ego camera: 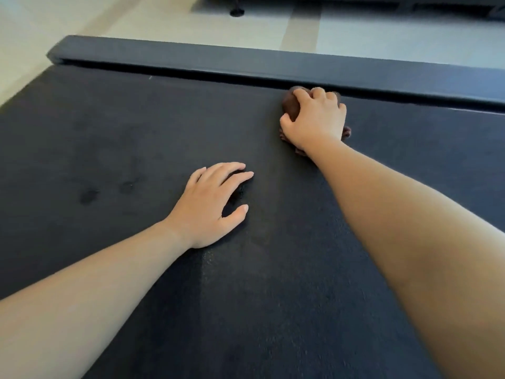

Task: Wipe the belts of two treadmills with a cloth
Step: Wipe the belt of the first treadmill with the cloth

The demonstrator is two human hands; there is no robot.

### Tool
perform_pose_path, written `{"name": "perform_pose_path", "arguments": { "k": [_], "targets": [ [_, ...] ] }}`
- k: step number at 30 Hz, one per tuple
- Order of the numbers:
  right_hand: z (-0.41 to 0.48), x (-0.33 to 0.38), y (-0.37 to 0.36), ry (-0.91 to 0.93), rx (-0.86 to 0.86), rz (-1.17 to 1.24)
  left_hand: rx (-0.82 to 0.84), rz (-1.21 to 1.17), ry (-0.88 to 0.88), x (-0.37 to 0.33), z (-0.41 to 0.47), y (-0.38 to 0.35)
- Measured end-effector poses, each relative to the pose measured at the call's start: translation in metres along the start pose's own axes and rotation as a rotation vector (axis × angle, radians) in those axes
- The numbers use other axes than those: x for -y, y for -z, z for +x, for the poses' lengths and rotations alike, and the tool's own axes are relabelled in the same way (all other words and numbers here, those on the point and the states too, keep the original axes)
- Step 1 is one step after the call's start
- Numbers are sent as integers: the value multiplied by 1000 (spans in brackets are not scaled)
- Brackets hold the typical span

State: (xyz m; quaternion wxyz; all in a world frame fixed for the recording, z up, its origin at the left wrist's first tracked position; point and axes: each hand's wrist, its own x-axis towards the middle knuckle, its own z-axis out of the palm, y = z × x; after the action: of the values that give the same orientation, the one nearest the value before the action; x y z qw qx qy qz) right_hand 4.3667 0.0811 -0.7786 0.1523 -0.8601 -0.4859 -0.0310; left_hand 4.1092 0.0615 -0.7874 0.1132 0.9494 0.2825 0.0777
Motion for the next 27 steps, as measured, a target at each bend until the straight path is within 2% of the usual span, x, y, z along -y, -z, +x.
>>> {"name": "perform_pose_path", "arguments": {
  "k": [4, 8, 10, 22, 27],
  "targets": [
    [-62, -1, 18, 102, 53, 38, 29, 33, 9, -4, -1, 6],
    [-138, -12, 29, 151, -12, 40, -14, 22, 0, -1, -4, -1],
    [-146, -13, 29, 149, -36, 37, -32, 9, -2, 0, -3, -3],
    [11, -4, -2, 34, -20, 17, -66, -27, -4, 3, 0, -4],
    [21, -4, -5, 41, -15, -17, -77, -40, 0, 2, -1, -3]
  ]
}}
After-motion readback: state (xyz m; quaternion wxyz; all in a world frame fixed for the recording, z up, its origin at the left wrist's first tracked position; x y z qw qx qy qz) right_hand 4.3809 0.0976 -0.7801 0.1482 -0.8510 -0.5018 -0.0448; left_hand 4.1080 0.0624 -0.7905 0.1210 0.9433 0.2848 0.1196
